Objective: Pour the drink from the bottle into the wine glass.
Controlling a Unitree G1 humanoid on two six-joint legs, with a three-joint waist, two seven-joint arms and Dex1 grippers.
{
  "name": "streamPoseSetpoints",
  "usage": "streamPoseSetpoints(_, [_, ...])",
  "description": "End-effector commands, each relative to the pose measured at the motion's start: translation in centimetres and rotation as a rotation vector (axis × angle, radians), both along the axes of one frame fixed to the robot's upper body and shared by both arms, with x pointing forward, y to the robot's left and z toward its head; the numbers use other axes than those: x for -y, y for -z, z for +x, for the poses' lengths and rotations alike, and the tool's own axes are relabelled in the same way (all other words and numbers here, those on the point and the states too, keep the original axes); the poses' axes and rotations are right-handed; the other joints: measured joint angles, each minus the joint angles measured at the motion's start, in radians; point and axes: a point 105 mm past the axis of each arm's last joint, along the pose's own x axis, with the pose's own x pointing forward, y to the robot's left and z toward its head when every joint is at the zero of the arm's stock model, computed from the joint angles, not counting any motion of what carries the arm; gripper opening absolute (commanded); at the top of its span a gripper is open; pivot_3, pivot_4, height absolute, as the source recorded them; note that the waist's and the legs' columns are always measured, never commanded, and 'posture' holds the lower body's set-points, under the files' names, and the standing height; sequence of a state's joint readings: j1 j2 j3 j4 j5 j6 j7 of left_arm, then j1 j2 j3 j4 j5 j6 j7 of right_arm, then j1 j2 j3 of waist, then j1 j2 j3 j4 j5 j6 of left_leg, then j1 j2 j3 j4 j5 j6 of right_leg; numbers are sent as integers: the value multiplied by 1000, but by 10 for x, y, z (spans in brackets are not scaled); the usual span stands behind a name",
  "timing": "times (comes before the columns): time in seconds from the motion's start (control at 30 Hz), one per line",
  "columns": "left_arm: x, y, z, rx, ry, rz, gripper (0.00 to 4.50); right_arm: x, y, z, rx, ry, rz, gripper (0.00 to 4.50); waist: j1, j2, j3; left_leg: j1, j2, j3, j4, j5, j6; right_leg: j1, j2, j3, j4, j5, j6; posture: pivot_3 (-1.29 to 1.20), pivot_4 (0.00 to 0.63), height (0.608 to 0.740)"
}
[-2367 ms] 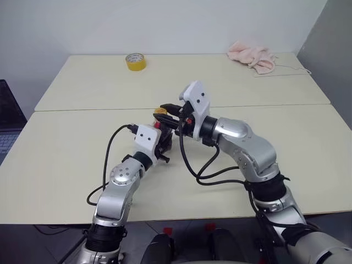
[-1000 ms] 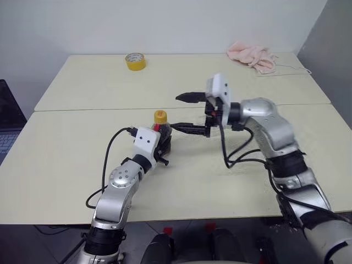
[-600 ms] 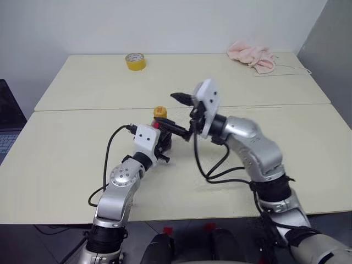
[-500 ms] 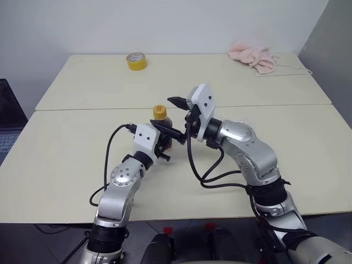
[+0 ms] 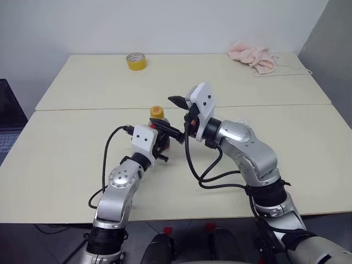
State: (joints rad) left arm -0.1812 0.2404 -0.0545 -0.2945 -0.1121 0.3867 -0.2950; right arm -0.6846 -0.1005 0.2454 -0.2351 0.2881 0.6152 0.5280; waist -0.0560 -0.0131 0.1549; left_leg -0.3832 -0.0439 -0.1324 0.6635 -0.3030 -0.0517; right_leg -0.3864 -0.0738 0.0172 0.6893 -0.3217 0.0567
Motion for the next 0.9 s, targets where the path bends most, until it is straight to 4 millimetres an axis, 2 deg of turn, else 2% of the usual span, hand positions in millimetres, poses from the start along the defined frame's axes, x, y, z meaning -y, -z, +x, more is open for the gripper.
streamPoseSetpoints(0.03, [1,-16,-2,73,6,0,923,-4,-17,-3,67,-14,20,4500,0,0,0,0,0,0,0,0,0,0,0,0,0,0,0,0,150,740])
streamPoseSetpoints(0.4, [3,-15,-4,70,17,2,918,-3,-15,6,67,18,-2,4500,0,0,0,0,0,0,0,0,0,0,0,0,0,0,0,0,150,740])
streamPoseSetpoints(0.9, [3,-15,-3,69,15,0,917,17,-14,21,49,118,-11,4500,0,0,0,0,0,0,0,0,0,0,0,0,0,0,0,0,150,740])
